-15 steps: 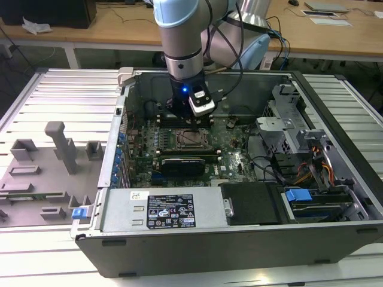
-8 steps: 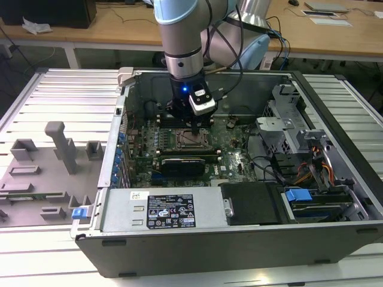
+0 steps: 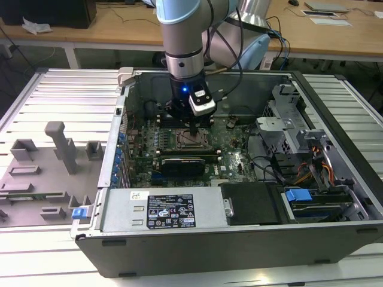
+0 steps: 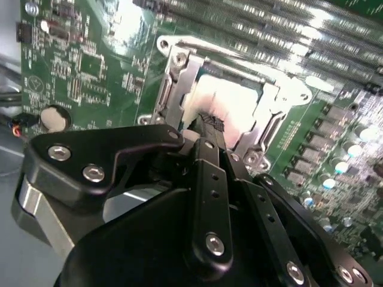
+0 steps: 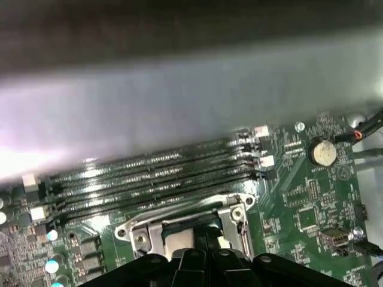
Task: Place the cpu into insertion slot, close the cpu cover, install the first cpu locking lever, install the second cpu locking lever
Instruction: 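Install the first cpu locking lever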
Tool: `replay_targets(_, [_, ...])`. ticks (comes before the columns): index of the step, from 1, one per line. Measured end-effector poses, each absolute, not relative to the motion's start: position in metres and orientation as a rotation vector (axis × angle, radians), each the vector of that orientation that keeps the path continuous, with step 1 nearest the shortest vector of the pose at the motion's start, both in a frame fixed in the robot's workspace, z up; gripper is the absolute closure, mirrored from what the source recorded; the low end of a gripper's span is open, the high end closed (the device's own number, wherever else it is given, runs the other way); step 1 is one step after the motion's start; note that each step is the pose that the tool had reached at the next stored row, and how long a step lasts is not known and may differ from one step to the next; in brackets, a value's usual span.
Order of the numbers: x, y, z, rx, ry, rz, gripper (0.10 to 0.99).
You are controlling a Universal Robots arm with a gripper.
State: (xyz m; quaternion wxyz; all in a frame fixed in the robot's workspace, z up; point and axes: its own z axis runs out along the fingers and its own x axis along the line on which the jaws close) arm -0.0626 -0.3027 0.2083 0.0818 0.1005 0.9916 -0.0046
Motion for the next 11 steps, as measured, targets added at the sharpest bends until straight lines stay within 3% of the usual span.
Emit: replay_targets(11, [-0.0629,-0.3153,0.208,0.167,2.973,-0.005,0.98])
